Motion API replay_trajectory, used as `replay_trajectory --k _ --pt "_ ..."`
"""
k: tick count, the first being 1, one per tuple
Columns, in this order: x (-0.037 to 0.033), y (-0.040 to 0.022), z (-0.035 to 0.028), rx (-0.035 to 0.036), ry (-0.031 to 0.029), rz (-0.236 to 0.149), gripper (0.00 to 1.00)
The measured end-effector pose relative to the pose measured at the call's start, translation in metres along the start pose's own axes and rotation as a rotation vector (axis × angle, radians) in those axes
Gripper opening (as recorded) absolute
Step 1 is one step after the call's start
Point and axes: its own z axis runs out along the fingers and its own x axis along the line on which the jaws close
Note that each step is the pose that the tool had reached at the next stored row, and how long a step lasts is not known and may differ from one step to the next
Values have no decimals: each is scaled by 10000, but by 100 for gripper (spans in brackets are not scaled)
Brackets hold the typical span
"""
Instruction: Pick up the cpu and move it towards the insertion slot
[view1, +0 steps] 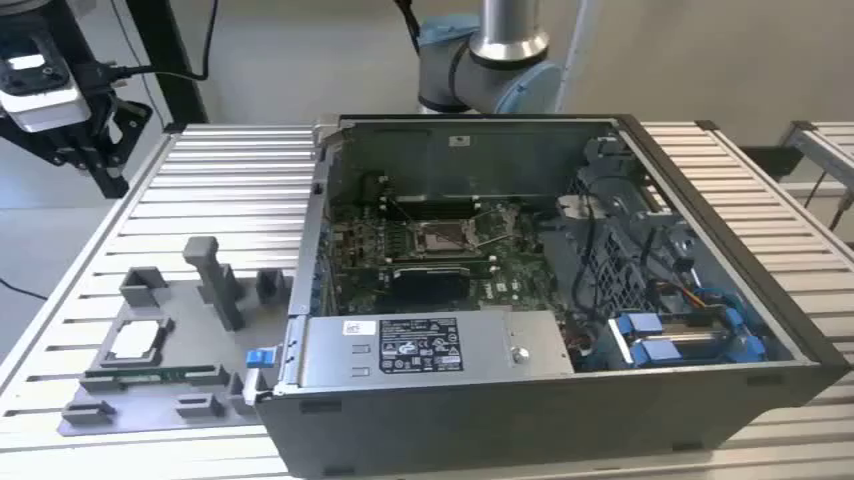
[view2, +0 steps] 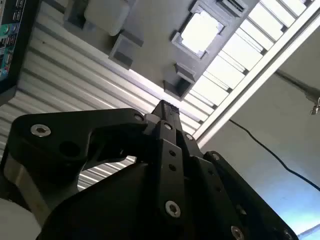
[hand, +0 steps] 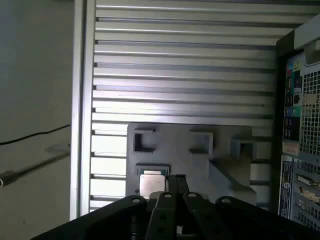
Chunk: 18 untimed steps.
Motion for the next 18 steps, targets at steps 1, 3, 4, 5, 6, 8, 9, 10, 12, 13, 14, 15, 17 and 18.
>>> replay_trajectory --k 1,3,4,5,6,8,9,10,12,13,14,15,17,18 --pt "0 0 0 0 0 0 0" --pt "0 0 0 0 0 0 0" --pt "0 0 0 0 0 0 0" --pt "0 0 0 0 0 0 0" --pt "0 0 0 0 0 0 0" --pt "0 0 0 0 0 -1 0" --pt "0 0 0 0 0 0 0" --pt "0 0 0 0 0 0 0" --pt "0 0 0 0 1 0 0" --pt "4 -3 0 2 2 0 0" --pt "13 -7 1 2 2 0 0" --pt "25 -19 3 1 1 -1 0" --pt "46 -61 8 0 0 1 0" --pt "53 -91 10 1 1 0 0"
